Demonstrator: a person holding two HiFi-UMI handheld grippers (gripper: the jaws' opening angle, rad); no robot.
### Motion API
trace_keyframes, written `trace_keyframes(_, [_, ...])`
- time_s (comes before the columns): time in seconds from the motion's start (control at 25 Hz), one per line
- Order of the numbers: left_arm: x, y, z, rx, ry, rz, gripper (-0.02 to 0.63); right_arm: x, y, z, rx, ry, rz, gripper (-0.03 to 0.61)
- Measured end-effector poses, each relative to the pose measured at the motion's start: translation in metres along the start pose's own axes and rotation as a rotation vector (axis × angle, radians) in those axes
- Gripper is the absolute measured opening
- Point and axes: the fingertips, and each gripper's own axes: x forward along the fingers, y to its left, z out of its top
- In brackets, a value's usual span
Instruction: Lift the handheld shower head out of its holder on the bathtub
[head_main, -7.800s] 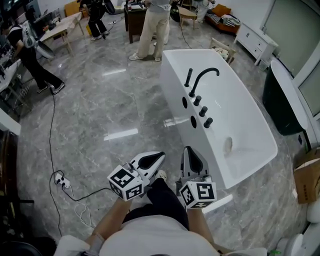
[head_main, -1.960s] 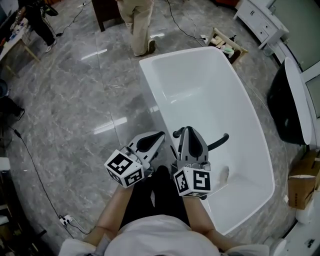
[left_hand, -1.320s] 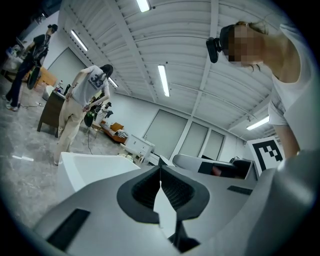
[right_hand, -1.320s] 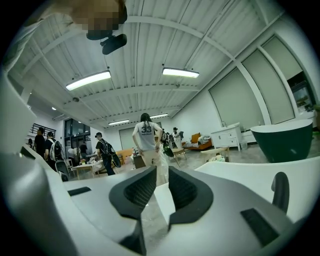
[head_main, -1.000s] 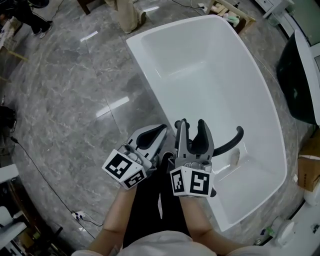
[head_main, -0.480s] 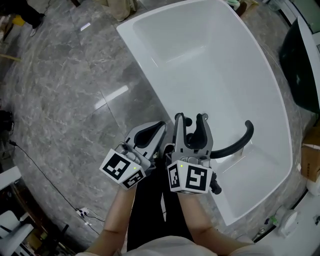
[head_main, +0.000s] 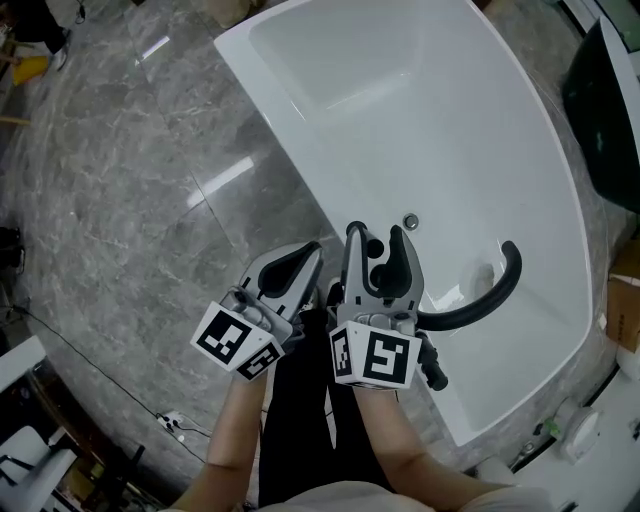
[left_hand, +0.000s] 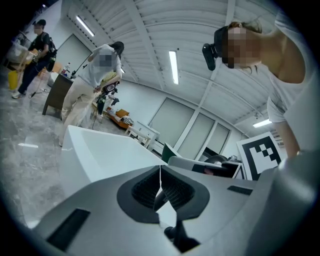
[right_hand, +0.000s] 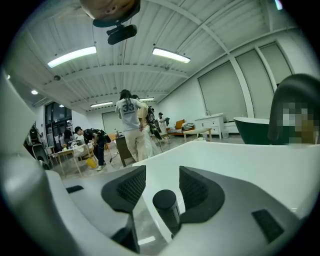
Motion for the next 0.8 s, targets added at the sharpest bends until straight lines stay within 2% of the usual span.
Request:
trace_keyframes(0.36, [0.009, 0.023, -0.017, -0.008, 0.021, 0.008, 0.012, 0.022, -0.002, -0.033, -0.003, 0.042, 0.014, 0.195])
trace_keyframes(0.8, [0.02, 0.051, -0.048, -0.036, 0.046, 0.014, 0.012, 0.043, -0.016, -0.072, -0.017, 0.073, -0.018, 0.195])
